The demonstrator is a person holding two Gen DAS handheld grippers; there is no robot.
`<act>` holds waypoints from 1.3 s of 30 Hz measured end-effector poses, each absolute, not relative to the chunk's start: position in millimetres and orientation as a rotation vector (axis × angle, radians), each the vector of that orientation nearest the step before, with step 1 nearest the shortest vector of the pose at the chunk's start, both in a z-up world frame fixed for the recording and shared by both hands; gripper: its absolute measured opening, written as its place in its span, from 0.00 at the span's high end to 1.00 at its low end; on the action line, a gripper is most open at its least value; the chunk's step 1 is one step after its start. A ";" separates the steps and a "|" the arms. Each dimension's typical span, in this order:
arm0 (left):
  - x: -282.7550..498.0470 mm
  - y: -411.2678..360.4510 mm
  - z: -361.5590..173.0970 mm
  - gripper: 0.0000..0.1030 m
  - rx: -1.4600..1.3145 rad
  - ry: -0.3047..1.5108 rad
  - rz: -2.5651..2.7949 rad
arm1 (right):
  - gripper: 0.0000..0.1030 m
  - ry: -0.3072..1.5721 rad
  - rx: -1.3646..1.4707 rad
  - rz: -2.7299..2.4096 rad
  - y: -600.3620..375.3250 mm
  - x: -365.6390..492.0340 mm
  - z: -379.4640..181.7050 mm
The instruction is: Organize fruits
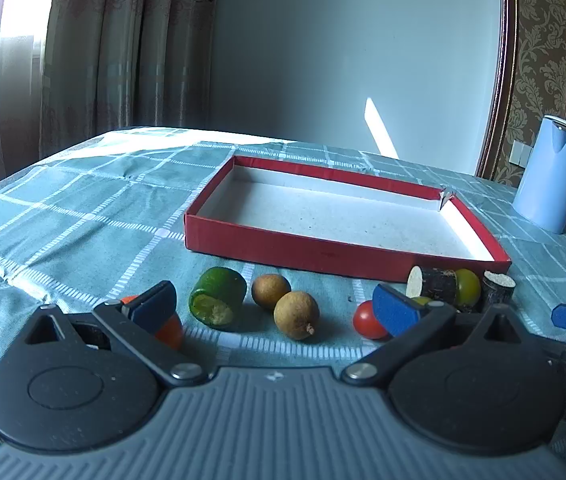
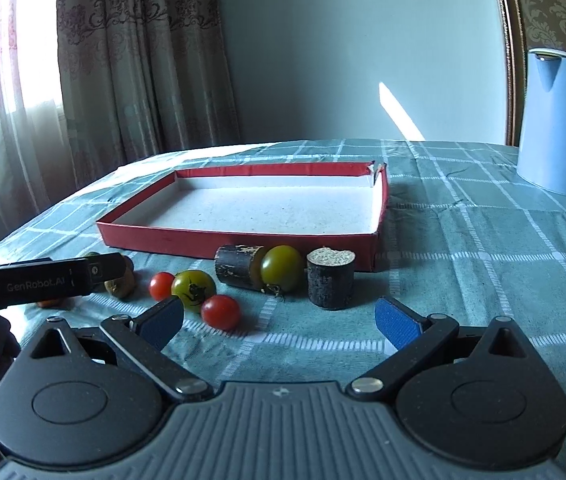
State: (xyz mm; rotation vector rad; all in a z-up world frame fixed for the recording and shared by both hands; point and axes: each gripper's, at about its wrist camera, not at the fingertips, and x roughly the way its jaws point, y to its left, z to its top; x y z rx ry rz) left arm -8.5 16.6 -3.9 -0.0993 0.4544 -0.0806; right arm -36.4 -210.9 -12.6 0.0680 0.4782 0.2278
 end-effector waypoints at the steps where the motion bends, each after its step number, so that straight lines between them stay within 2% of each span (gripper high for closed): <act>1: -8.8 16.7 -3.9 0.00 -0.101 0.454 -0.081 | 0.05 0.482 0.051 0.237 -207.0 -35.7 -12.0; 3: -8.8 16.7 -3.9 0.00 -0.101 0.454 -0.081 | 0.08 0.491 0.019 0.258 -200.8 -32.8 -11.6; 5: -9.2 16.6 -3.8 0.00 -0.104 0.452 -0.082 | 0.25 0.512 -0.016 0.273 -194.7 -27.1 -12.2; 7: -9.6 17.2 -3.8 0.00 -0.108 0.451 -0.083 | 0.36 0.532 -0.040 0.296 -190.3 -21.2 -13.6; 11: -10.1 18.0 -3.7 0.00 -0.115 0.449 -0.085 | 0.46 0.558 -0.074 0.334 -182.7 -12.6 -16.4; 15: -10.5 18.7 -3.7 0.00 -0.120 0.448 -0.088 | 0.46 0.577 -0.098 0.348 -176.1 -2.8 -19.8; 17: -10.1 19.3 -3.7 0.00 -0.121 0.448 -0.088 | 0.54 0.585 -0.107 0.349 -174.3 1.3 -20.7; 23: -10.1 19.2 -3.9 0.00 -0.123 0.448 -0.090 | 0.60 0.605 -0.123 0.357 -171.8 9.4 -23.4; 24: -10.1 19.1 -3.9 0.00 -0.123 0.448 -0.090 | 0.62 0.607 -0.122 0.366 -171.9 9.4 -23.6; 25: -10.1 19.2 -3.9 0.00 -0.123 0.448 -0.090 | 0.69 0.614 -0.124 0.368 -170.9 10.4 -24.1; 28: -10.0 18.8 -4.0 0.00 -0.123 0.448 -0.090 | 0.74 0.611 -0.124 0.365 -170.5 9.6 -24.4; 39: -7.6 14.8 -4.9 0.00 -0.100 0.457 -0.080 | 0.75 0.578 -0.067 0.376 -183.0 1.9 -18.8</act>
